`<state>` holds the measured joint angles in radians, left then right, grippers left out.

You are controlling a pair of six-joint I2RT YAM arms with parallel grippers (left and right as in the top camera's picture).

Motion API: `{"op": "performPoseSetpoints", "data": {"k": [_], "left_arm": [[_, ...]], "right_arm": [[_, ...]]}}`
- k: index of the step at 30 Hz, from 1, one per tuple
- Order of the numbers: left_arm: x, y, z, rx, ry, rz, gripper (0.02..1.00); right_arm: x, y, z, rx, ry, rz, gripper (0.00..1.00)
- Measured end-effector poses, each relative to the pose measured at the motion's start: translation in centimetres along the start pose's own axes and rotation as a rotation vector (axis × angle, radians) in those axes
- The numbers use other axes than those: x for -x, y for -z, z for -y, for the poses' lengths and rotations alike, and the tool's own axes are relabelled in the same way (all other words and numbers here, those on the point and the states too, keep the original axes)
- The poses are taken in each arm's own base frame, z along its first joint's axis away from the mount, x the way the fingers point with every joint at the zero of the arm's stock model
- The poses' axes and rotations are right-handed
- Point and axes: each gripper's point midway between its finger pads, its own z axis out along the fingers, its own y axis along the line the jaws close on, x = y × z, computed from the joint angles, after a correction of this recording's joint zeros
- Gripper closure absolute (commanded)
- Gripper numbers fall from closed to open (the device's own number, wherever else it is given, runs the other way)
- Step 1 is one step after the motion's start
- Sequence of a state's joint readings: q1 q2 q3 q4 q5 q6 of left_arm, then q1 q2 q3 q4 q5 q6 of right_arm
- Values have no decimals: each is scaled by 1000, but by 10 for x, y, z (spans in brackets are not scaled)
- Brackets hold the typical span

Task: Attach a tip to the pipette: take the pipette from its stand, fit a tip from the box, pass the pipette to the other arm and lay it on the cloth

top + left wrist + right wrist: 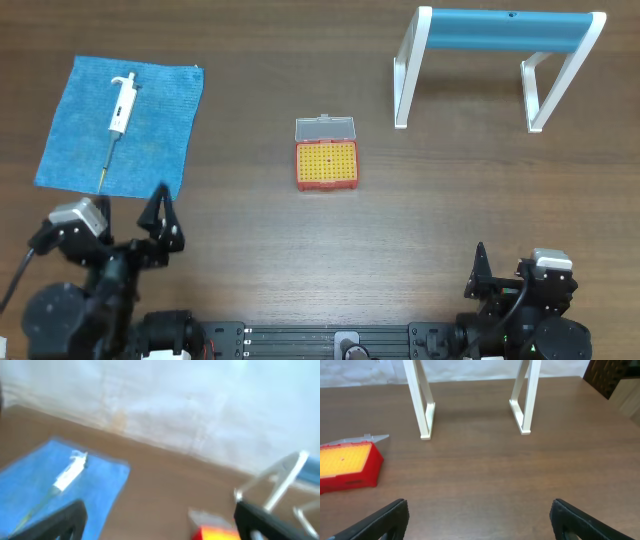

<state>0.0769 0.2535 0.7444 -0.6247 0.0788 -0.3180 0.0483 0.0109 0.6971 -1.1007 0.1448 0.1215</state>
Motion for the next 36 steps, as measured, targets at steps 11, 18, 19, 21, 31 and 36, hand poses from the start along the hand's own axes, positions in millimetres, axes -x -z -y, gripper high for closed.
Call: {"op": "performPoseSetpoints", "data": {"k": [11, 18, 19, 21, 31, 36], "left_arm": [[-47, -47, -18, -96, -115, 314, 62], [-84, -59, -30, -81, -115, 259, 62], [-92, -62, -33, -75, -114, 237, 64], [-110, -66, -39, -58, -109, 176, 64], [-141, -71, -50, -24, -103, 56, 64], [-141, -71, -50, -24, -103, 56, 62]], "right_arm": [[0, -1, 0, 2, 0, -3, 82], [0, -1, 0, 2, 0, -4, 82], [0, -1, 0, 2, 0, -4, 82], [0, -1, 0, 2, 0, -4, 82], [0, -1, 0, 2, 0, -4, 82], [0, -1, 0, 2, 0, -4, 82]]}}
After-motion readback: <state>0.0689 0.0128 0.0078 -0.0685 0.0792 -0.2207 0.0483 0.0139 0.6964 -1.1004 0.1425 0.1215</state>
